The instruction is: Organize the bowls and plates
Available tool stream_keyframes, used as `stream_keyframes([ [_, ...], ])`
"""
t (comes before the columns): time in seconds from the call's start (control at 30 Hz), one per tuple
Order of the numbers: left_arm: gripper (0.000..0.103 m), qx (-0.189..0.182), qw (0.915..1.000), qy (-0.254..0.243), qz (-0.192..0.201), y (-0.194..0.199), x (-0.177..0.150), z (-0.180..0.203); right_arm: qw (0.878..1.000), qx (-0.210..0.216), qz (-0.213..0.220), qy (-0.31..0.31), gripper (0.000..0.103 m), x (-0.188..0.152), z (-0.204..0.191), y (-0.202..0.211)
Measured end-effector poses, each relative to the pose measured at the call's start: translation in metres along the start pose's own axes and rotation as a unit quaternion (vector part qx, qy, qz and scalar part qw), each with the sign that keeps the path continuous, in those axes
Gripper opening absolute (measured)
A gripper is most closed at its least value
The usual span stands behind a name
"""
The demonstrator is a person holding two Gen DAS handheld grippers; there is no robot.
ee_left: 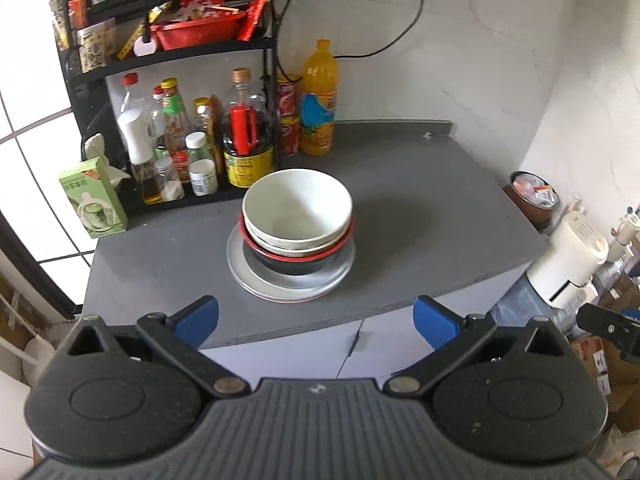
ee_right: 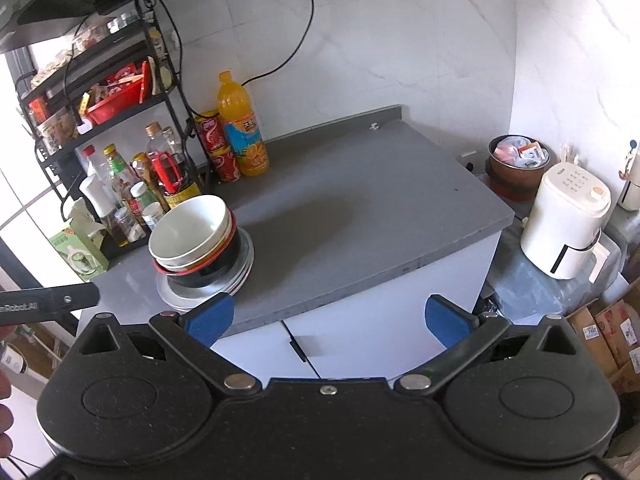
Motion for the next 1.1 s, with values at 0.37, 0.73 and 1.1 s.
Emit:
stream_keyframes([
  [0.37,0.103,-0.011,0.9998,-0.011,-0.01,0.0,-0.012,0.006,1.0,-0.014,0.002,0.0,0.103,-0.006,-0.003,0.006],
  [0.73,0.103,-0.01,0.9998,-0.018,-0.01,-0.002,-0.012,0.007,1.0,-0.011,0.007,-0.007,0.103,-0.005,-0.001,0.007],
  [1.1,0.103,-0.011,0.9998,-0.013,-0.007,-0.005,0.0,0.002,1.0,-0.013,0.013,-0.003,0.103,0.0,-0.005,0.008],
])
Point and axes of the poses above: each gripper's, at about its wrist camera, not at the fingertips, and y roughly against the way its jaws point, z to its right, x to its top, the point moved 8 cm from there along -y, roughly the way its jaws point, and after that the axes turned 5 degrees about -z, right-handed, at the moved point
